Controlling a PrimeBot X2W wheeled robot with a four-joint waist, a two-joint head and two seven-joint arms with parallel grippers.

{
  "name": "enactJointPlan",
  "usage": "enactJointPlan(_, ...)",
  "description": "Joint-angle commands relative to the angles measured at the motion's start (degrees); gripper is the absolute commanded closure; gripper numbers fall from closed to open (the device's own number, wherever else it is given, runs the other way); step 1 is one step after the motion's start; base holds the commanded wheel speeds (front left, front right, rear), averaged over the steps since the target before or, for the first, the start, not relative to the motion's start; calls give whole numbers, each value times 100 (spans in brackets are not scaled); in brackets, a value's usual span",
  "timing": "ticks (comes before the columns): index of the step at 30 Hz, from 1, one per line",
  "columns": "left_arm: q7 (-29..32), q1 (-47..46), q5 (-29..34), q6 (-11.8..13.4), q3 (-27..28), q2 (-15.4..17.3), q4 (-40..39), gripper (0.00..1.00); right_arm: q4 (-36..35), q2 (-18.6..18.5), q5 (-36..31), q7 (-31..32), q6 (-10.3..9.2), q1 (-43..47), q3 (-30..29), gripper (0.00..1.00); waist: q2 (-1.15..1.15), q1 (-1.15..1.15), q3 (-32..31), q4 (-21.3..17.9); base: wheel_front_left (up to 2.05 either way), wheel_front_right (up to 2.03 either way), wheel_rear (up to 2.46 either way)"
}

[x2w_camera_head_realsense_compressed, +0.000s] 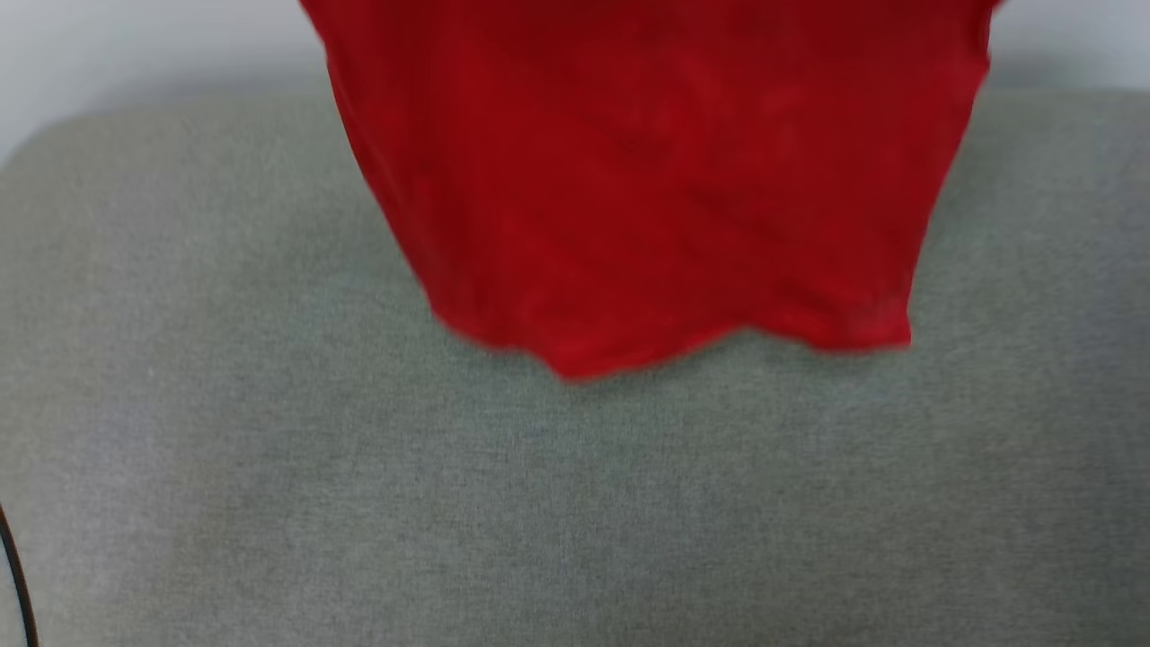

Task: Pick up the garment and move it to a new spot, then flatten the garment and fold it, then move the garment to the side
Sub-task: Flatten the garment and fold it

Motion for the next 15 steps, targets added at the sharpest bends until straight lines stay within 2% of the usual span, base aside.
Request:
enactJointPlan(1,-111,-393,52,-33,-69,27,218,100,137,27,-108,-63,-10,-362,-6,100,0,-1,604,140,0,0,0)
enactJointPlan(9,-684,-2225,225,-164,-791,-2,1588,100,933,112,-596,-347,-11,-1865,217,100,0,-1,1655,298,0,0,0)
enactJointPlan(15,-1536,-3523,523,-176,-1163,-347,2708,100,1741,247,-1092,-795,-10,-2960,160,100,0,-1,2337,388,0,0,0)
